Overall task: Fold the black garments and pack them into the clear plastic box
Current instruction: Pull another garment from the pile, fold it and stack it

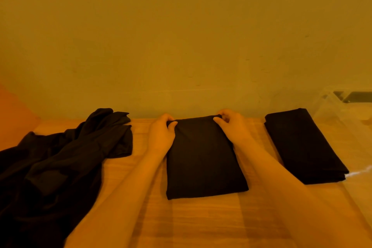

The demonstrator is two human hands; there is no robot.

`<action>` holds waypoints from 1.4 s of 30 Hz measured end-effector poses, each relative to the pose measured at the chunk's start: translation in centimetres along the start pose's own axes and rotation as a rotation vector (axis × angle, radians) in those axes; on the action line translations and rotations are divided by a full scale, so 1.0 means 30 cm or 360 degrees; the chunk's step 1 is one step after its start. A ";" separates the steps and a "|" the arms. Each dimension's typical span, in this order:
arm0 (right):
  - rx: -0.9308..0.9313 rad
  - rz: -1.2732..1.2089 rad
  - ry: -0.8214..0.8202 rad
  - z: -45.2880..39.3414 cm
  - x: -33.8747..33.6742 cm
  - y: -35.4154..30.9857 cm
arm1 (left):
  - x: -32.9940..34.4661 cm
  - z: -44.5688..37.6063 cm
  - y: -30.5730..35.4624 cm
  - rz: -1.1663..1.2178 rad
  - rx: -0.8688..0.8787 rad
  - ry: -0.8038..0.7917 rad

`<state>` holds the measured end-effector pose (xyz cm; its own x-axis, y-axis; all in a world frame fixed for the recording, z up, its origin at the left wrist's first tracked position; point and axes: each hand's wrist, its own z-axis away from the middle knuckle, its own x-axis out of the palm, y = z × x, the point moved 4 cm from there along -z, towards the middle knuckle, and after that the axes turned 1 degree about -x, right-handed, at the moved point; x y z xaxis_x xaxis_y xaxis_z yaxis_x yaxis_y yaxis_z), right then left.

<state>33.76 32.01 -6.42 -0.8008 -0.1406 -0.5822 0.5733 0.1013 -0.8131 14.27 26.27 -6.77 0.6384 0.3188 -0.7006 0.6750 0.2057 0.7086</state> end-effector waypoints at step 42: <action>0.0227 0.0446 -0.0327 0.443 -0.082 -0.015 | -0.090 0.401 -0.040 0.0153 -0.0427 -0.0110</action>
<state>37.76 19.22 -4.64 -0.5660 -0.3231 -0.7585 0.7954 0.0278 -0.6054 16.19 14.02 -6.75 0.7247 0.2870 -0.6265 0.4937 0.4179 0.7626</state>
